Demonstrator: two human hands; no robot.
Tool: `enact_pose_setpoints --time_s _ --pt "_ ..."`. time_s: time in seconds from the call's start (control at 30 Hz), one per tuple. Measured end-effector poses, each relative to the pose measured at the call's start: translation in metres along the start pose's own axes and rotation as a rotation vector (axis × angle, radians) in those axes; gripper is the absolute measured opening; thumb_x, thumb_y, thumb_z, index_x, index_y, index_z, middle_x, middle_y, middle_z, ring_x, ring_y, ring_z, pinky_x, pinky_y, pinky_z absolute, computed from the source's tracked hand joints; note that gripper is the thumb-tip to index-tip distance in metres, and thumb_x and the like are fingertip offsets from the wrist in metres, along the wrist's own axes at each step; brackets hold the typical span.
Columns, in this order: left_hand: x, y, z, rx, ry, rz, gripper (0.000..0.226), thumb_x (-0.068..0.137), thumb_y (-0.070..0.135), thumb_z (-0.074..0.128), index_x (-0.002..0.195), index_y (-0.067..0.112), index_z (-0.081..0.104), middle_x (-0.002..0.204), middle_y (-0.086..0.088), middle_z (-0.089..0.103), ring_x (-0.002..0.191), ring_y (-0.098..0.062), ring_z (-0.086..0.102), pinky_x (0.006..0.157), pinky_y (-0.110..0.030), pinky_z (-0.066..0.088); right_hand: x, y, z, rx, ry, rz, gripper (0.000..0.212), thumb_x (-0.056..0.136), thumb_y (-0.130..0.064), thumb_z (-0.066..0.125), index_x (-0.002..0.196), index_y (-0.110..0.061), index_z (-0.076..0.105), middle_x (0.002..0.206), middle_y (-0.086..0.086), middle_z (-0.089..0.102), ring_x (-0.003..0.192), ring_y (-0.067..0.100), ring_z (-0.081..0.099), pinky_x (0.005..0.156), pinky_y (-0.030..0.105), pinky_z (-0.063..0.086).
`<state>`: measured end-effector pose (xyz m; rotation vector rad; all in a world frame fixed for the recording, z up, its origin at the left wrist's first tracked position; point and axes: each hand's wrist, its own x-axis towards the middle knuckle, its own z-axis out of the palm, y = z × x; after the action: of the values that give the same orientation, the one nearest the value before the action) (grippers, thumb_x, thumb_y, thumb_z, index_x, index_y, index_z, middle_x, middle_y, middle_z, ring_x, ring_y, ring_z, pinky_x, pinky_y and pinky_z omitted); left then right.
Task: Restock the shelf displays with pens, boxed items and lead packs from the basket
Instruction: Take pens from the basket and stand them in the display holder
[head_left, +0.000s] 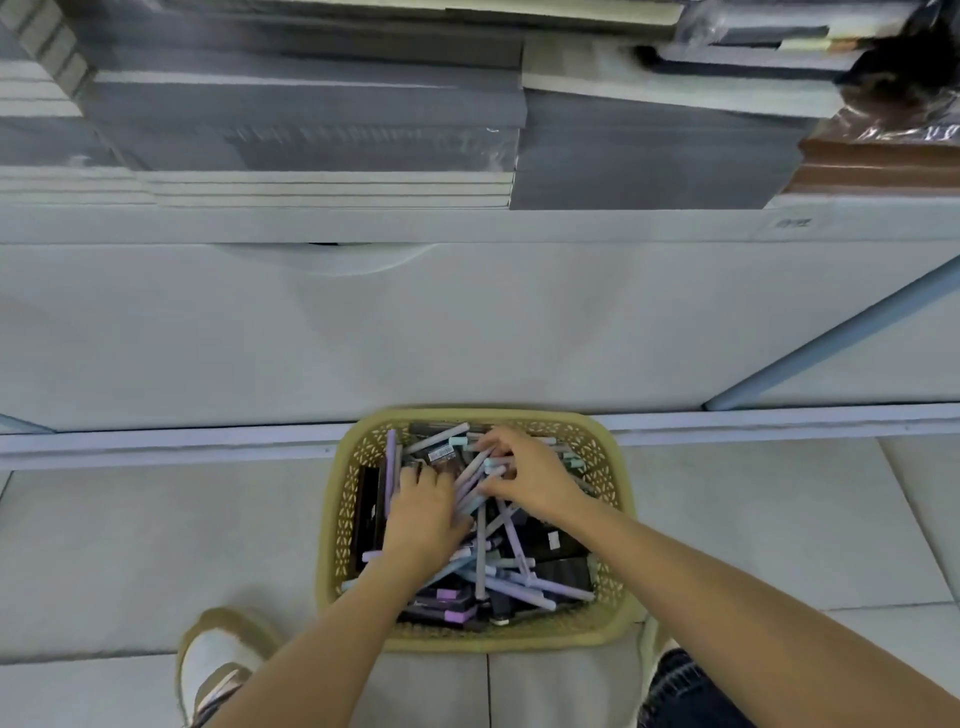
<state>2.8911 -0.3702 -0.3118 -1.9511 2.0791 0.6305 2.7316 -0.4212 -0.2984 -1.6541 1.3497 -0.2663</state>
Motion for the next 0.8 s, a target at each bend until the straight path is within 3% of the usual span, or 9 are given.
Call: enact_pose_setpoints --time_s 0.07,0.13,0.23,0.33,0.4,0.47,0.53,0.7,0.8 --pt "0.000 0.001 0.002 0.033 -0.012 0.037 0.044 0.097 0.043 0.047 0.125 0.009 0.045 0.130 -0.010 0.047 0.123 -0.029 0.037 0.099 -0.034 0.034 -0.003 0.002 -0.004 0.138 -0.013 0.023 0.033 0.084 -0.012 0.073 0.113 -0.021 0.060 0.110 0.003 0.062 0.085 0.005 0.062 0.067 0.017 0.054" --pt "0.000 -0.003 0.001 -0.011 0.010 0.081 0.037 0.099 0.040 0.044 0.120 0.009 0.047 0.124 -0.010 0.050 0.117 -0.028 0.041 0.094 -0.034 0.035 -0.005 0.001 -0.010 0.251 -0.049 0.050 0.031 0.089 -0.012 0.067 0.116 -0.024 0.058 0.107 0.001 0.060 0.077 0.007 0.063 0.064 0.017 0.054" --pt "-0.002 -0.011 -0.007 -0.341 0.032 0.095 0.023 0.103 0.032 0.042 0.107 0.010 0.048 0.095 -0.007 0.060 0.084 -0.021 0.052 0.076 -0.037 0.043 -0.004 0.003 -0.023 0.295 -0.071 0.083 0.036 0.096 -0.005 0.048 0.129 -0.022 0.049 0.111 -0.004 0.062 0.073 0.007 0.066 0.069 0.021 0.056" --pt "-0.003 -0.014 -0.019 -0.655 0.033 0.005 0.021 0.104 0.028 0.041 0.109 0.010 0.048 0.075 -0.002 0.063 0.060 -0.015 0.053 0.058 -0.031 0.044 -0.005 0.012 -0.038 0.154 0.084 0.084 0.039 0.092 0.000 0.048 0.124 -0.021 0.052 0.114 -0.005 0.063 0.071 -0.003 0.061 0.067 0.009 0.048" --pt "-0.003 -0.013 -0.025 -0.787 0.064 -0.043 0.022 0.104 0.028 0.042 0.108 0.008 0.049 0.071 -0.004 0.063 0.056 -0.015 0.054 0.054 -0.028 0.044 -0.005 0.018 -0.041 -0.043 0.091 0.076 0.037 0.089 -0.003 0.057 0.123 -0.018 0.057 0.112 -0.006 0.061 0.085 -0.001 0.057 0.073 0.005 0.042" --pt "-0.005 -0.008 -0.029 -0.864 0.111 -0.065 0.023 0.103 0.029 0.043 0.101 0.007 0.047 0.065 -0.005 0.055 0.051 -0.016 0.049 0.047 -0.026 0.041 -0.004 0.024 -0.033 -0.243 0.002 0.066 0.032 0.088 -0.012 0.064 0.119 -0.015 0.060 0.106 -0.001 0.060 0.090 0.009 0.055 0.077 0.019 0.044" --pt "-0.006 -0.005 -0.031 -0.859 0.166 -0.080 0.027 0.102 0.033 0.045 0.091 0.008 0.045 0.065 -0.004 0.047 0.052 -0.015 0.041 0.046 -0.021 0.034 -0.003 0.027 -0.021 -0.394 -0.004 0.048 0.027 0.089 -0.021 0.065 0.115 -0.016 0.060 0.096 -0.003 0.052 0.085 0.014 0.051 0.071 0.028 0.040" --pt "-0.010 -0.008 -0.030 -0.935 0.163 -0.079 0.020 0.096 0.037 0.057 0.081 0.027 0.049 0.062 0.005 0.045 0.048 -0.006 0.038 0.045 -0.014 0.033 0.005 0.026 -0.024 -0.478 -0.011 0.005 0.022 0.089 -0.028 0.066 0.106 -0.014 0.064 0.098 -0.003 0.044 0.087 0.015 0.044 0.075 0.031 0.039" --pt "-0.012 -0.014 -0.030 -0.965 0.130 -0.114 0.026 0.093 0.040 0.060 0.080 0.020 0.053 0.059 0.007 0.045 0.047 -0.007 0.039 0.050 -0.021 0.036 0.003 0.021 -0.032 -0.409 -0.038 -0.044 0.017 0.095 -0.029 0.059 0.089 -0.014 0.065 0.086 -0.003 0.051 0.077 0.015 0.050 0.069 0.031 0.039"
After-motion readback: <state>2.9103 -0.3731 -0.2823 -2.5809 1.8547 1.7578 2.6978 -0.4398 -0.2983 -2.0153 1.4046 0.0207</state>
